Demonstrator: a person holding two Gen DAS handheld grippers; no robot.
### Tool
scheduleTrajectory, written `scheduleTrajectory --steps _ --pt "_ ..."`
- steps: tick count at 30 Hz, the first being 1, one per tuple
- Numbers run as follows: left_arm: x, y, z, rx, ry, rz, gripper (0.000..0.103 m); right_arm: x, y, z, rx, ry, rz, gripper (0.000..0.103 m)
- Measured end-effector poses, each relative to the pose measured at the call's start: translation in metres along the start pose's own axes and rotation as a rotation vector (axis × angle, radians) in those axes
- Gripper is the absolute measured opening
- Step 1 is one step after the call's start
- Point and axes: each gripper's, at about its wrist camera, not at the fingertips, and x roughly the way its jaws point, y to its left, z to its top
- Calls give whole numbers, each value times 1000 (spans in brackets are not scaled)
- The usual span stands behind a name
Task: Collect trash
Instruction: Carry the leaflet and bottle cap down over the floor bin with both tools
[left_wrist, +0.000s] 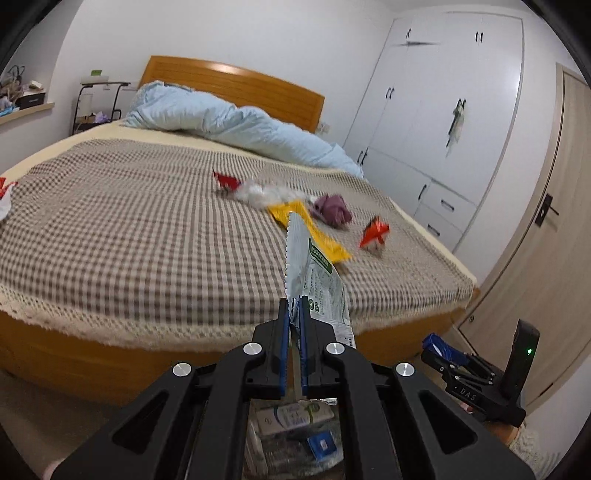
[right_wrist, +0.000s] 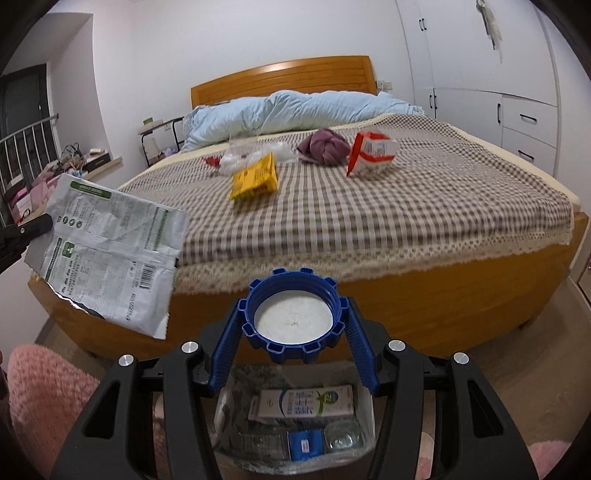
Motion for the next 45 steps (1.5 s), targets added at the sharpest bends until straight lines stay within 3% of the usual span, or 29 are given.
scheduleTrajectory --steps 23,45 --pt "54 -13 -67 93 205 69 2 12 -5 -49 -40 126 -17 53" --pt "102 -13 -110 210 310 170 2 32 -12 -68 -34 209 -34 53"
